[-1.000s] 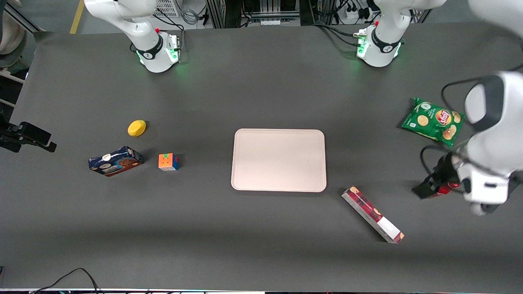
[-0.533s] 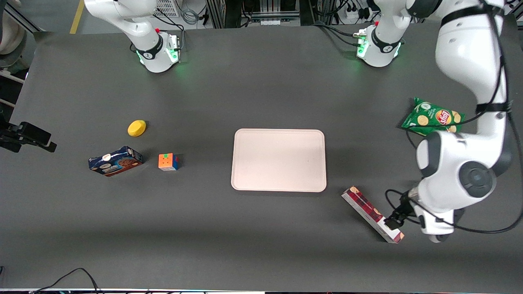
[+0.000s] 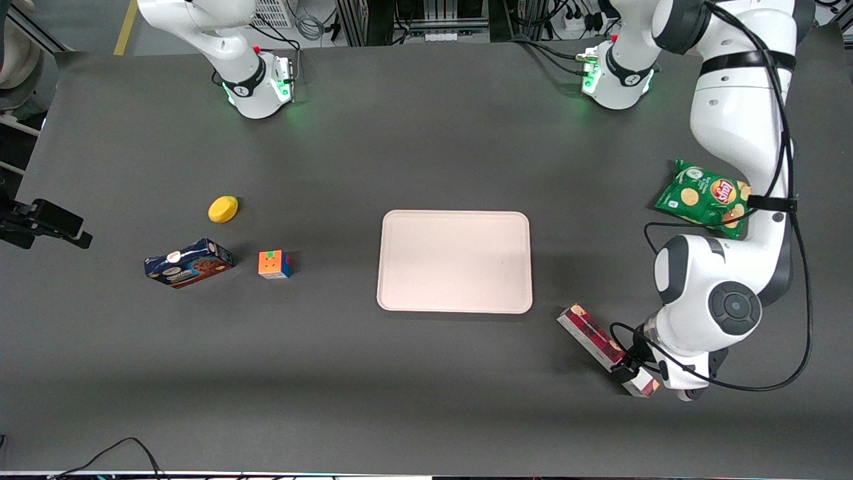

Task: Place red cookie box on tray
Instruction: 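Move the left gripper down over the red-and-white cookie box, then close the left gripper on the cookie box's end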

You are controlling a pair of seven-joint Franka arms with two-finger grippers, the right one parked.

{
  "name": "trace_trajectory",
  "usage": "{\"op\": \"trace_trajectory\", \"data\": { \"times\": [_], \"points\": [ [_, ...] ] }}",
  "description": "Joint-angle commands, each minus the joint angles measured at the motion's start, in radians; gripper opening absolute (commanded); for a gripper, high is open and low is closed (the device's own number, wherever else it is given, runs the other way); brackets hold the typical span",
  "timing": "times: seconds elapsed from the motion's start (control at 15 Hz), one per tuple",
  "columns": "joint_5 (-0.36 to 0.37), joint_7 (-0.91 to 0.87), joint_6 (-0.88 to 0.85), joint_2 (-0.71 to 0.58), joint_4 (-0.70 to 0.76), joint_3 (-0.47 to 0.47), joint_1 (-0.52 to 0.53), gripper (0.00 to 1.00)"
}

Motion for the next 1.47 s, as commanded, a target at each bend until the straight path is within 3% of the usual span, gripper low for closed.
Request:
{"op": "trace_trajectory", "data": {
  "times": [0.0, 0.27, 0.33, 0.6, 0.73, 0.87, 1.0, 1.2, 1.4],
  "points": [
    [0.004, -0.023, 0.033, 0.048, 0.036, 0.013, -0.014, 1.0],
    [0.006, -0.023, 0.08, 0.076, 0.024, 0.013, -0.014, 1.0],
    [0.006, -0.021, 0.086, 0.078, 0.02, 0.013, -0.014, 0.96],
    [0.007, -0.01, 0.111, 0.099, 0.019, 0.013, -0.014, 0.46],
    [0.006, -0.009, 0.111, 0.099, 0.019, 0.013, -0.014, 0.36],
    [-0.002, -0.007, 0.108, 0.098, 0.02, 0.012, -0.012, 0.17],
    [-0.003, 0.009, 0.099, 0.088, 0.02, 0.012, -0.012, 0.12],
    [-0.006, 0.17, 0.059, 0.018, 0.011, 0.012, -0.005, 0.0],
    [-0.006, 0.339, -0.088, -0.106, 0.011, 0.012, -0.005, 0.0]
  ]
}}
